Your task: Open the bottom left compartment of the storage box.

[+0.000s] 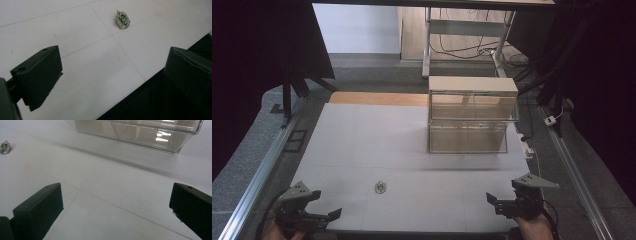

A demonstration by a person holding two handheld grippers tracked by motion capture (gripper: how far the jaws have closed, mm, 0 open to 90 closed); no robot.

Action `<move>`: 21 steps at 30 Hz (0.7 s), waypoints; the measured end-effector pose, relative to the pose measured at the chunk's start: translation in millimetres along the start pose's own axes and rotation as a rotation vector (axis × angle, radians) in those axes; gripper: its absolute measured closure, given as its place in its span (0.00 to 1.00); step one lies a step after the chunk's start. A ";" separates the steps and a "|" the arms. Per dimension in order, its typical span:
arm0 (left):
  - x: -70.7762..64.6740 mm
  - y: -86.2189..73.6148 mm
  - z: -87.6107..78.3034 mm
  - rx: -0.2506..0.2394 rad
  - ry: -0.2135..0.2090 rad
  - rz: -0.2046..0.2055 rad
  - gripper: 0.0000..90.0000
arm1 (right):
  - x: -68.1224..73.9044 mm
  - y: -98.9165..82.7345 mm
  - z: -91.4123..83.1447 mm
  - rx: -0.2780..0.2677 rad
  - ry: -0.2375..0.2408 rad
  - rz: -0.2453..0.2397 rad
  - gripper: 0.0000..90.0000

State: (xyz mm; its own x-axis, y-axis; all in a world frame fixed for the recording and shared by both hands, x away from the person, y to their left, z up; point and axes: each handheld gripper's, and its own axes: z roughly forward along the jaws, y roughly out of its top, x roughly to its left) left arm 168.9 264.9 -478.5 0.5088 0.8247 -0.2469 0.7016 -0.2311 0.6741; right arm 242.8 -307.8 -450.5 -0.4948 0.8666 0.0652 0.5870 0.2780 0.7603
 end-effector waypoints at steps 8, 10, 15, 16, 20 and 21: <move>0.1 0.1 0.5 0.002 -0.010 -0.001 0.01 | -2.1 2.2 2.6 -0.017 -0.010 -0.024 0.00; 0.3 0.2 0.7 0.003 -0.009 -0.001 0.01 | -2.4 4.1 4.0 -0.027 -0.013 -0.029 0.00; 0.3 0.3 1.1 0.007 -0.013 0.003 0.02 | -4.1 6.1 7.7 -0.029 -0.027 -0.048 0.00; 0.2 0.5 1.4 0.010 -0.014 0.004 0.02 | -4.9 6.2 8.3 -0.027 -0.030 -0.051 0.00; -0.2 0.7 1.7 0.013 -0.013 0.007 0.02 | -8.3 7.9 11.1 -0.031 -0.029 -0.053 0.00; 0.0 0.7 1.6 0.012 -0.014 0.006 0.02 | -9.0 8.3 11.8 -0.035 -0.029 -0.057 0.00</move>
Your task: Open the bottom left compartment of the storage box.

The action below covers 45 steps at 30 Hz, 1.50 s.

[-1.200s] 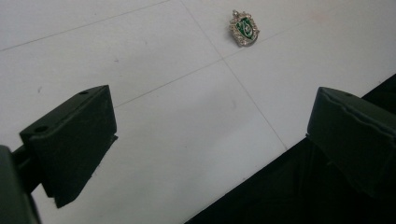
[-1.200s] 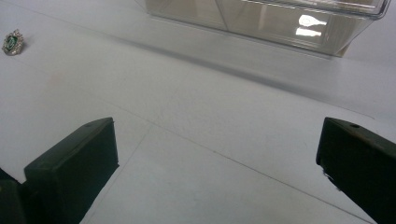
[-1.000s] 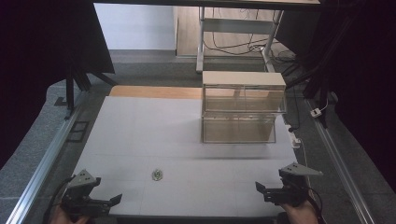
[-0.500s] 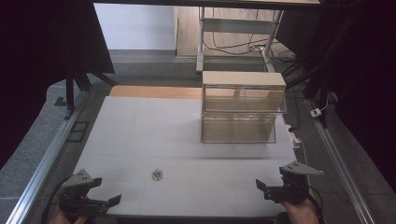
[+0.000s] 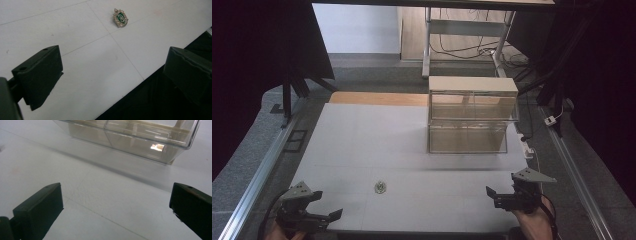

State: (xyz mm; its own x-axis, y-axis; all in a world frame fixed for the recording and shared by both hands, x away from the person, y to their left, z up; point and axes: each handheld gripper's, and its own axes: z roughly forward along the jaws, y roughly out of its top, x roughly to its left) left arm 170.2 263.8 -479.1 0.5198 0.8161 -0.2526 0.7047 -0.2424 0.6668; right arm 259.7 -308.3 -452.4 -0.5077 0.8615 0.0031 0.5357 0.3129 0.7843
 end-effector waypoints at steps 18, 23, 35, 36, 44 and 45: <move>1.2 0.2 0.1 0.000 -0.007 -0.006 0.03 | -5.9 12.7 13.0 0.000 0.028 0.029 0.00; 1.3 0.3 0.2 0.000 -0.009 -0.007 0.03 | -9.2 18.4 21.2 0.015 -0.004 0.023 0.00; 1.5 0.6 0.7 0.003 -0.013 -0.006 0.04 | -24.3 21.0 40.9 0.049 -0.055 0.050 0.00; 1.6 0.6 0.7 0.004 -0.013 -0.006 0.04 | -25.8 21.4 42.4 0.053 -0.059 0.049 0.00; 2.5 0.5 0.6 0.004 -0.020 -0.011 0.04 | -34.2 25.1 53.3 0.063 -0.089 0.037 0.00; 2.5 0.6 0.7 0.004 -0.020 -0.011 0.04 | -35.2 25.3 54.8 0.069 -0.090 0.036 0.00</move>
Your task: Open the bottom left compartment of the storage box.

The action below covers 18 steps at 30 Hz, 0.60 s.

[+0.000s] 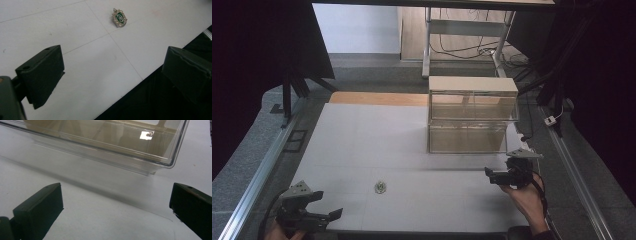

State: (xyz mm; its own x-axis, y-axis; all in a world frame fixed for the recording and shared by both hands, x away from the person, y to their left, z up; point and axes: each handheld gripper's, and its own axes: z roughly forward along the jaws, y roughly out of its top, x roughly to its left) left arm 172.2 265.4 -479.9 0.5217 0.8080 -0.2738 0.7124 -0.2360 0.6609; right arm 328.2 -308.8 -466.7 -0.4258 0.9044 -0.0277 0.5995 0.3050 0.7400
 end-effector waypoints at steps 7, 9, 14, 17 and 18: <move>0.0 0.0 0.4 0.000 0.001 -0.002 0.04 | -5.9 0.8 9.7 0.032 -0.017 0.000 0.06; 0.1 0.1 0.5 0.000 0.000 -0.003 0.04 | -10.5 0.7 9.3 0.035 -0.017 0.014 0.13; 0.2 0.2 0.5 0.002 -0.002 -0.004 0.05 | -18.0 0.9 8.6 0.023 0.003 0.023 0.43; 0.0 0.5 0.9 0.007 -0.001 -0.001 0.05 | -19.0 2.3 9.0 0.020 0.007 0.006 0.59; 0.0 0.5 1.0 0.009 -0.001 0.000 0.05 | -19.6 2.9 9.6 0.020 0.008 0.002 0.64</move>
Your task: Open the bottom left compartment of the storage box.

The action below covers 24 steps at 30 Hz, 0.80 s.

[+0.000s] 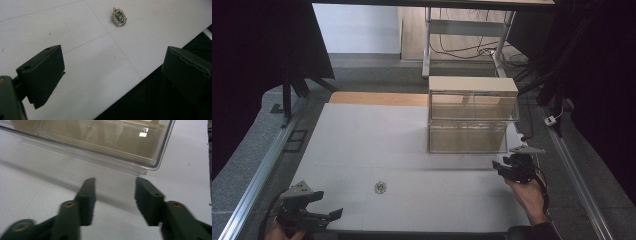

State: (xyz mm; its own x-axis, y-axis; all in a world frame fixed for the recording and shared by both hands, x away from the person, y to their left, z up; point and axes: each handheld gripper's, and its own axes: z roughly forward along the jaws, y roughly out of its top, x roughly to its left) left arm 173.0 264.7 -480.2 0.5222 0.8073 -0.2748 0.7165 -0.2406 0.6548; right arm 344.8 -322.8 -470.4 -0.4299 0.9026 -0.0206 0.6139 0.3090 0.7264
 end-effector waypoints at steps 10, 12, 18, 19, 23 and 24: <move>-0.1 0.1 0.2 0.003 -0.002 0.002 0.05 | -14.3 5.0 10.8 0.050 0.028 -0.002 0.99; -0.1 0.2 0.4 0.004 -0.003 0.002 0.06 | -16.8 6.2 13.1 0.055 0.033 0.001 1.00; -0.1 0.1 0.3 0.004 -0.004 0.003 0.06 | -17.5 8.3 21.8 0.063 0.021 -0.027 1.00; -0.1 0.1 0.3 0.004 -0.004 0.003 0.06 | -17.4 8.8 22.0 0.060 0.018 -0.028 1.00; -0.1 0.1 0.3 0.004 -0.005 0.003 0.06 | -18.1 10.0 20.0 0.036 0.017 -0.014 1.00; -0.1 0.1 0.3 0.004 -0.005 0.003 0.06 | -18.1 10.0 20.0 0.036 0.017 -0.014 1.00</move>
State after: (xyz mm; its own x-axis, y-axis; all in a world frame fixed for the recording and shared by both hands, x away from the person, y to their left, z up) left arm 173.3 264.4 -480.4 0.5266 0.8039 -0.2765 0.7168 -0.2450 0.6528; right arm 371.9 -330.0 -476.5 -0.4492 0.8933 -0.0187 0.6313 0.3321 0.7008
